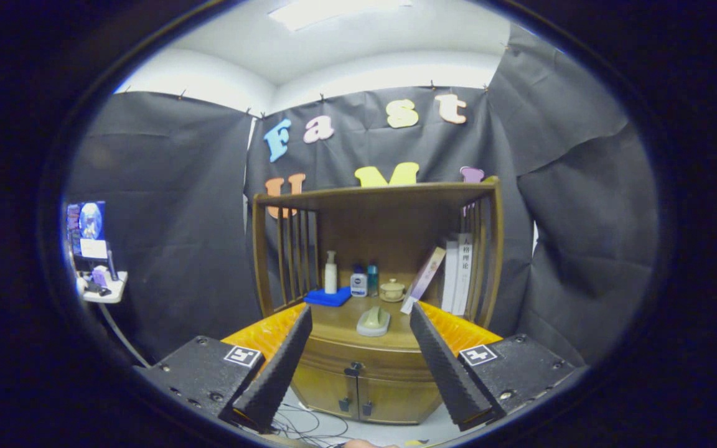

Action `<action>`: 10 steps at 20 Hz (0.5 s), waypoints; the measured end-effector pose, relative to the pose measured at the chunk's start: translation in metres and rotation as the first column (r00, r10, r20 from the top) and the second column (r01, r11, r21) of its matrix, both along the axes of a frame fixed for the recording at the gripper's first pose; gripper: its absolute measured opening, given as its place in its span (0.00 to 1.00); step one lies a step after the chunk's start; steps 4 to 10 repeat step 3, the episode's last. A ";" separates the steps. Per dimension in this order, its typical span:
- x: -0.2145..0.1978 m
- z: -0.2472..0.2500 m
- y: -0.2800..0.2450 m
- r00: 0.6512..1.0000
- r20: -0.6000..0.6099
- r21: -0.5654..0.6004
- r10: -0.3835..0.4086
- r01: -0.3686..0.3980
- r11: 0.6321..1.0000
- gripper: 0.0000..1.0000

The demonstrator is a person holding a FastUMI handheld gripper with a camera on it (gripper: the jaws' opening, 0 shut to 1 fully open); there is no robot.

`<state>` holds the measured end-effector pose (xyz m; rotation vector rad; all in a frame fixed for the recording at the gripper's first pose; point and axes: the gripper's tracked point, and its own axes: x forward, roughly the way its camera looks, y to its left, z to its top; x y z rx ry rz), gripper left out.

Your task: Pull open the drawer, take out the items inside it, and place them on the countertop above the cabinet.

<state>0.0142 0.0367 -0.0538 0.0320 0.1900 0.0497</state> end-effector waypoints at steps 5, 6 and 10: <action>-0.027 0.027 -0.010 0.999 0.048 0.000 0.000 0.000 1.000 1.00; -0.027 0.027 -0.010 0.999 0.048 0.000 0.000 0.000 1.000 1.00; -0.027 0.027 -0.010 0.999 0.048 0.000 0.000 0.000 1.000 1.00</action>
